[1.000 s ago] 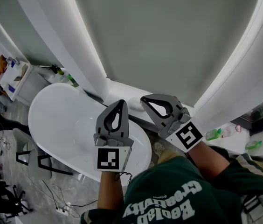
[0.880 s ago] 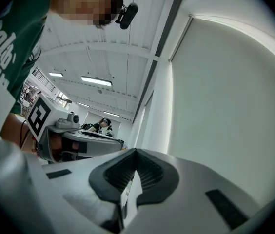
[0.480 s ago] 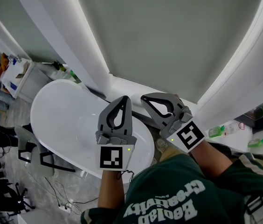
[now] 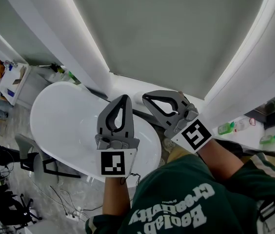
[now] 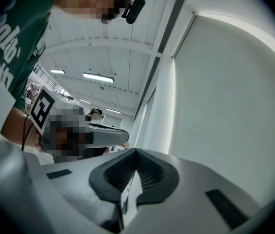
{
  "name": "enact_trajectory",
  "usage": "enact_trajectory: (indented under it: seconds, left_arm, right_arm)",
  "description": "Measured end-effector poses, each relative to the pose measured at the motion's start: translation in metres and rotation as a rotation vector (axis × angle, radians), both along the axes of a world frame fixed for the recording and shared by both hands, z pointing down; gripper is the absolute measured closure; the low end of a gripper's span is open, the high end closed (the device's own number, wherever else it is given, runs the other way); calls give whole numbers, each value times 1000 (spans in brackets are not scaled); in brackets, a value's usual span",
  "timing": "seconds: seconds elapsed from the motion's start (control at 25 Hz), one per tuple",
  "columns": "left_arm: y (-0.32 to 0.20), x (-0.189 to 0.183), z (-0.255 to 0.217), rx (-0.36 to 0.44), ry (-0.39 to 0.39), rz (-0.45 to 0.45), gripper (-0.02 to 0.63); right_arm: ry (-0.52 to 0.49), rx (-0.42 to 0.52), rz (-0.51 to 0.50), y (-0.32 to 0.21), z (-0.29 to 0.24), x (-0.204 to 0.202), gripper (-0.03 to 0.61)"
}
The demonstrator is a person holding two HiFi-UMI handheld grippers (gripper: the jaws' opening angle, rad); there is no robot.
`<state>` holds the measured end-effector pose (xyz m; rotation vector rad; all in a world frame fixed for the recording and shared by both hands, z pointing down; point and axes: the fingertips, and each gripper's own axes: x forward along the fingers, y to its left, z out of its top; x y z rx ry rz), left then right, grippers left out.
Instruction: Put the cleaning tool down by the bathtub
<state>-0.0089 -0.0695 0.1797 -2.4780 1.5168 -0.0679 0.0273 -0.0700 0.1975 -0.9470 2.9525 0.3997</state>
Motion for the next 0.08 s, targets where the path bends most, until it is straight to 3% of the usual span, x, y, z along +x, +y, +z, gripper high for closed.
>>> enact_trajectory:
  seconds: [0.08]
  left_arm:
    - [-1, -1, 0, 5, 13, -6, 611]
  right_arm:
    - [9, 3, -2, -1, 2, -1, 565]
